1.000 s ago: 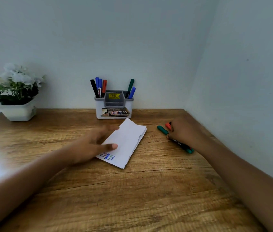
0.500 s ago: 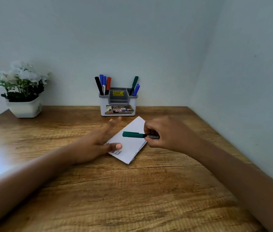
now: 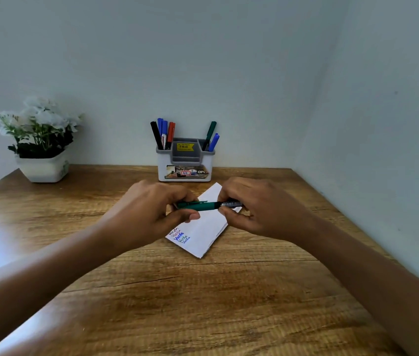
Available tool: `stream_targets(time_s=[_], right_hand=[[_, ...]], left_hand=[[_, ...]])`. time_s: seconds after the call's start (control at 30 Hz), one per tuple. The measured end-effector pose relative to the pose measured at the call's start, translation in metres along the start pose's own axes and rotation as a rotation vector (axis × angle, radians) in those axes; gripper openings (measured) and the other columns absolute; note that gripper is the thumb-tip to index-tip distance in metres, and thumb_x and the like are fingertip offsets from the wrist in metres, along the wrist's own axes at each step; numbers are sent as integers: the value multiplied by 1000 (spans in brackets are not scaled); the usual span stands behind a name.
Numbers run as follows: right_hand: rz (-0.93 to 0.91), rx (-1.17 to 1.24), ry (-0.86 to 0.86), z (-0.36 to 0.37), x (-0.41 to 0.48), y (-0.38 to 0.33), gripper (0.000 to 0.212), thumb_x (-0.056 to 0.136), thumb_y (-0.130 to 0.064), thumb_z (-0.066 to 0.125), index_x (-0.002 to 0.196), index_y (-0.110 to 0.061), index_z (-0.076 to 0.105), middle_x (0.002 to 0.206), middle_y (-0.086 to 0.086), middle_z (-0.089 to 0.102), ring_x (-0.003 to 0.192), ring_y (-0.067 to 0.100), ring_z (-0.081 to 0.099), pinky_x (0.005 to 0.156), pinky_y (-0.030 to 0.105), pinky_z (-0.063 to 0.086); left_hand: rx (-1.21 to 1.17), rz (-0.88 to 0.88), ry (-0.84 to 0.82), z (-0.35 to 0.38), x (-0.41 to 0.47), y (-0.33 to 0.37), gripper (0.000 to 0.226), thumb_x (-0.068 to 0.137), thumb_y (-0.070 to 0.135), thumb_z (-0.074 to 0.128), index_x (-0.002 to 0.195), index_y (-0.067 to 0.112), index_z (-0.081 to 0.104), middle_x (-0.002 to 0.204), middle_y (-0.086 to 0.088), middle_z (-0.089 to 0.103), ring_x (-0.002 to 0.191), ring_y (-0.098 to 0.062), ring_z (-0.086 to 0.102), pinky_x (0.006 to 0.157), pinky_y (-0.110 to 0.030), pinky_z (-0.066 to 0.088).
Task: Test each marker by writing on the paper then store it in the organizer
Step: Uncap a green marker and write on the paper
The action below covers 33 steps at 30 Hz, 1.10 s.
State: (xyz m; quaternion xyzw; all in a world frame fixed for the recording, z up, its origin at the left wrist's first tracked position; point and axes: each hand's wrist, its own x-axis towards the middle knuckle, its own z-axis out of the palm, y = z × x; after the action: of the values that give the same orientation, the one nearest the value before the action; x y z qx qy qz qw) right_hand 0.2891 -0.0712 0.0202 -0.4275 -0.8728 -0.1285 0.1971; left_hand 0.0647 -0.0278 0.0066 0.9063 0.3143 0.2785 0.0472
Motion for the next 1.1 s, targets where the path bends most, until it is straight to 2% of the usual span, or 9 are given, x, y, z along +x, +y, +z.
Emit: stream_targets(time_s=[0.1, 0.2, 0.43, 0.6, 0.67, 0.77, 0.87, 1.0, 1.1], right_hand=[[22, 61, -43, -1, 0, 1, 16, 87, -32, 51, 90, -18, 59, 76, -17, 52, 60, -2, 45, 53, 11, 34], [43, 118, -54, -3, 0, 1, 12, 87, -31, 52, 89, -22, 58, 68, -26, 41, 62, -8, 45, 56, 9, 34], [120, 282, -143, -5, 1, 6, 7, 89, -24, 57, 84, -20, 60, 65, -19, 52, 62, 3, 50, 54, 10, 34], [427, 311, -95, -29, -16, 50, 7, 83, -43, 55, 80, -38, 58, 73, -16, 64, 69, 0, 59, 69, 25, 47], [396, 325, -197, -18, -8, 38, 3, 90, -37, 56, 89, -39, 56, 79, -11, 62, 69, -1, 58, 68, 19, 48], [414, 646, -234, 1, 2, 15, 20, 95, -20, 50, 111, -32, 50, 92, 3, 55, 66, 10, 59, 56, 27, 53], [474, 1088, -123, 2, -1, 9, 24, 96, -11, 45, 109, -30, 53, 102, 11, 56, 72, 18, 64, 55, 34, 56], [506, 1773, 91, 5, -1, -3, 38, 97, -7, 28, 107, -16, 64, 94, 10, 68, 68, 18, 67, 45, 28, 56], [516, 1754, 123, 16, 1, -17, 31, 88, -4, 45, 115, -13, 57, 86, 4, 68, 65, 13, 65, 40, 23, 51]], left_hand=[[55, 99, 41, 2, -1, -3, 30, 86, 50, 57, 96, 26, 72, 79, 13, 73, 43, 8, 47, 51, -14, 35], [101, 198, 108, 1, -3, -6, 36, 87, 55, 54, 95, 25, 72, 77, 12, 74, 47, 0, 56, 45, -23, 48], [153, 330, 217, 1, -7, -11, 32, 85, 43, 53, 95, 20, 73, 67, 6, 71, 45, -9, 57, 38, -28, 49], [80, 63, 423, -29, -23, -58, 70, 86, 72, 38, 96, 13, 75, 65, 3, 71, 46, -2, 58, 48, -21, 51], [19, 106, 361, -25, -24, -65, 70, 87, 73, 38, 98, 13, 74, 70, 6, 71, 62, -2, 64, 50, -14, 50], [-6, 324, 190, -8, -25, -57, 42, 94, 57, 47, 105, 22, 68, 86, 7, 75, 66, -2, 69, 54, -25, 56], [-25, 478, 47, 0, -33, -52, 31, 94, 44, 55, 112, 22, 67, 107, 6, 74, 95, -5, 71, 70, -28, 60], [14, 573, -97, 8, -37, -51, 28, 94, 38, 60, 116, 22, 68, 116, 10, 71, 113, -3, 64, 85, -30, 57], [44, 578, -156, 11, -39, -53, 31, 94, 39, 61, 120, 25, 67, 118, 12, 70, 114, -1, 62, 86, -28, 56]])
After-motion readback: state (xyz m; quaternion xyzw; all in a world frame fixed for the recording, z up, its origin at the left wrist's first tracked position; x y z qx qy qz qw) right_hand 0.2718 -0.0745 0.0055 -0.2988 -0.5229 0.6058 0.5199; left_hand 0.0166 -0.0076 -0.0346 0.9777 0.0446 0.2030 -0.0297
